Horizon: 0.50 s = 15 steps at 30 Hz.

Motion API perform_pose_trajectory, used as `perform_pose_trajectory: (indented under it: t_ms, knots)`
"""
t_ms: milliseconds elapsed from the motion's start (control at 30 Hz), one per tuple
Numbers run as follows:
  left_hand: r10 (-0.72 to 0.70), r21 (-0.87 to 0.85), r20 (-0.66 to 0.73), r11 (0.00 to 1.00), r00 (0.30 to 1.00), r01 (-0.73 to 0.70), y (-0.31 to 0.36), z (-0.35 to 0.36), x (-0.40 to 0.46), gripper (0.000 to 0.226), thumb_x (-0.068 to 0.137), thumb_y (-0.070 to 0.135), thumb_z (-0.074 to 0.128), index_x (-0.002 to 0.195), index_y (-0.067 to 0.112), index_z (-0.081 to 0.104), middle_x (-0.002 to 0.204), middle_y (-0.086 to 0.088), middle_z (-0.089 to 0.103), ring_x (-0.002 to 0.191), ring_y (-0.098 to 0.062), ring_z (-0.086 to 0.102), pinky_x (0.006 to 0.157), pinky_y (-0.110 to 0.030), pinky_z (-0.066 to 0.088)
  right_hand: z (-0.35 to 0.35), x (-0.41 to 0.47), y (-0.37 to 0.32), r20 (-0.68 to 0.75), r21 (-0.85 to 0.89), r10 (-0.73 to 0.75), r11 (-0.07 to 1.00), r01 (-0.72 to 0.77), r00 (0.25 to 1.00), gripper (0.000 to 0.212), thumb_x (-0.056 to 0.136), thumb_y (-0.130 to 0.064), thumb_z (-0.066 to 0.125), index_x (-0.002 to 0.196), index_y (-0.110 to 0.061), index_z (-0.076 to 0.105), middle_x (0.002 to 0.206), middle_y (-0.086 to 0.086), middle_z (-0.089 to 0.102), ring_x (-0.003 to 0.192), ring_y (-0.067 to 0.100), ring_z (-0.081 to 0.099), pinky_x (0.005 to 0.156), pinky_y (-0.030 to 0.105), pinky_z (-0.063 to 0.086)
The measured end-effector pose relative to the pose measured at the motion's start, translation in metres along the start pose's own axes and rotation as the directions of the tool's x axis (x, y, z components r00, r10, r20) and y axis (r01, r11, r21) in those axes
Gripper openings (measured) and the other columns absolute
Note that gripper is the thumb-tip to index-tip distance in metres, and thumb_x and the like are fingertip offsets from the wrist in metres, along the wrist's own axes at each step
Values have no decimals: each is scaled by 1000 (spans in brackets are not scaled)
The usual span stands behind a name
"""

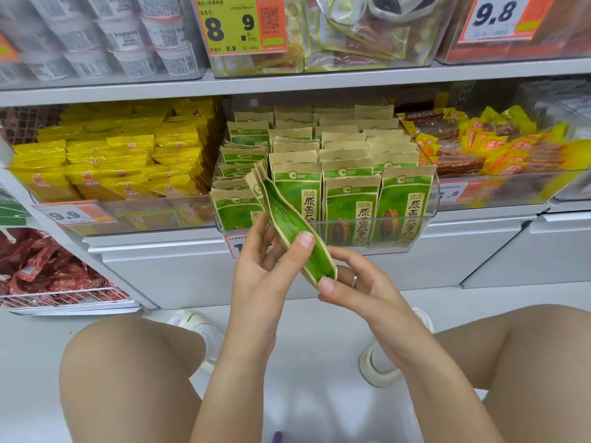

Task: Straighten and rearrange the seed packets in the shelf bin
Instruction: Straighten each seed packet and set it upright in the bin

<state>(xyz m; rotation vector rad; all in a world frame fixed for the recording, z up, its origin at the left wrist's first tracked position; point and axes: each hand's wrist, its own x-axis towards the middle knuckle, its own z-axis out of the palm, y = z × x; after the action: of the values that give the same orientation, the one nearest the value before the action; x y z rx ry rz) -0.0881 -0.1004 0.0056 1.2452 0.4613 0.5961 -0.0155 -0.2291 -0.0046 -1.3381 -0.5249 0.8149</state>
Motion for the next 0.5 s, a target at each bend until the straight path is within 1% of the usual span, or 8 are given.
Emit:
perform_pose_trajectory:
  t_ms: [133,233,267,333,400,433,500]
  knots:
    - [8,15,27,1000,1000,-8,6,-3,4,76,65,42,74,130,7,56,110,4,70,106,-11,66,97,-36,54,-2,3,-5,36,-38,3,999,-2,999,47,76,-23,66,122,-22,59,100,-6,74,99,4,66,94,25,51]
    - [-10,28,35,1000,999,9,8,-5,5,69,66,43,74,124,9,60,108,6,71,108,-13,66,99,-40,52,-1,5,-12,89,-93,0,996,8,996,49,78,-24,62,127,-23,57,84,-18,71,90,-3,64,93,26,50]
    - [-15,27,37,1000,999,14,9,-6,6,67,66,43,74,123,9,61,108,5,71,108,-14,66,99,-40,52,-1,7,-14,110,-108,4,994,8,994,48,79,-25,60,127,-24,56,83,-21,70,88,-5,63,92,26,50]
    - [-33,16,37,999,999,32,10,-10,7,59,68,41,75,118,11,64,106,4,71,105,-14,67,92,-36,55,-2,9,-16,135,-117,18,993,-2,991,44,82,-25,58,126,-27,59,97,-20,72,95,-3,64,87,25,53]
    - [-51,-8,44,999,998,52,12,-14,8,37,75,33,72,107,16,68,102,0,71,101,-16,67,83,-31,57,-5,12,-17,131,-112,29,994,-15,991,39,83,-27,57,121,-29,63,109,-12,72,101,4,67,81,21,53]
    - [-64,-20,46,998,997,65,13,-16,8,29,78,32,68,103,18,69,101,-3,71,100,-18,68,81,-30,57,-6,13,-16,123,-120,32,993,-17,992,38,83,-28,58,120,-29,64,110,-8,72,101,7,67,82,22,54]
    - [-78,-27,40,996,996,79,15,-17,8,25,79,32,64,100,19,69,102,-6,71,101,-20,68,82,-32,58,-7,15,-14,102,-148,27,989,-12,994,37,81,-29,60,117,-30,65,110,-7,73,102,10,67,88,27,54]
